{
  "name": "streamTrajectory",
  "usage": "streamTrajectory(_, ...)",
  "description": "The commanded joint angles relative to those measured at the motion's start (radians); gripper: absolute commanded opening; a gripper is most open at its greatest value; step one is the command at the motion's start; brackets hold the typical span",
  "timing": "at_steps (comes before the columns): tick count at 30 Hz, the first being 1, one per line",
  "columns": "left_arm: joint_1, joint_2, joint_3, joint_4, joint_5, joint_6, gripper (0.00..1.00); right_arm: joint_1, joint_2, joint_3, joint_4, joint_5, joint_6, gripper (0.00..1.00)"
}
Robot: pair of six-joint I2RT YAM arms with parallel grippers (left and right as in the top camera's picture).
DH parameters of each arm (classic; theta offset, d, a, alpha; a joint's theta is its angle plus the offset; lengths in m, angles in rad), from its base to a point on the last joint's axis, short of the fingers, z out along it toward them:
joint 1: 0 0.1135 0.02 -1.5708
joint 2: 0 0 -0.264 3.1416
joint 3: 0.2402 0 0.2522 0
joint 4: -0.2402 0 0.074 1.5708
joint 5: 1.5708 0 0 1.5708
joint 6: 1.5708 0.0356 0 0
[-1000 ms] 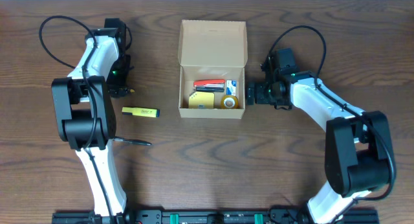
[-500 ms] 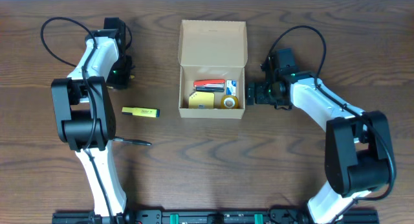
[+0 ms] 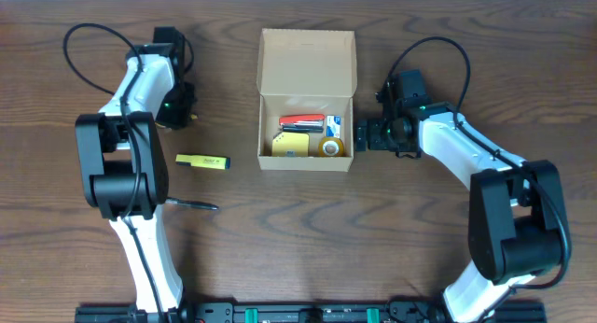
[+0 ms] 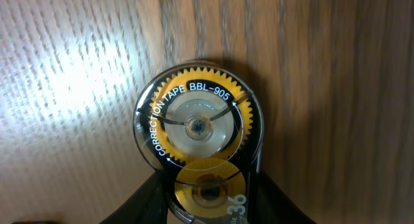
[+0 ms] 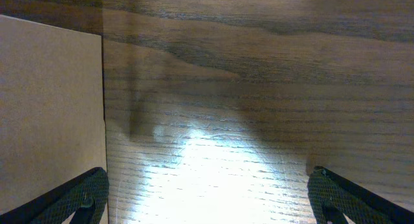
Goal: Pack container
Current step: 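Lift the correction tape with the left gripper toward the box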
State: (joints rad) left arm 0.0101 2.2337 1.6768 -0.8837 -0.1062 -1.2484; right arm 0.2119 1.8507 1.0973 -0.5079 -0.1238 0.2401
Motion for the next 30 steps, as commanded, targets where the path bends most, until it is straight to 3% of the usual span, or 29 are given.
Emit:
streamTrajectory(1, -0.033, -0.061, -0.025, -0.013, -0.043, 0.121, 0.06, -0.007, 0.001, -0.002, -0.001, -0.004, -0.013, 0.99)
streamTrajectory(13, -0.173, -0.287, -0.025, 0.066, -0.061, 0.613, 0.06, -0.007, 0.001, -0.002, -0.001, -0.004, -0.013, 0.99)
streamTrajectory(18, -0.264, -0.33, -0.024, 0.167, -0.057, 0.973, 0.05, -0.007, 0.001, -0.002, -0.001, -0.004, -0.013, 0.99)
streamTrajectory(22, -0.306, -0.33, -0.024, 0.203, -0.03, 1.189, 0.06, -0.007, 0.001, -0.002, -0.001, -0.004, -0.013, 0.99)
streamTrajectory(30, -0.315, -0.33, -0.024, 0.204, 0.183, 1.633, 0.05, -0.007, 0.001, -0.002, -0.001, -0.004, -0.013, 0.99)
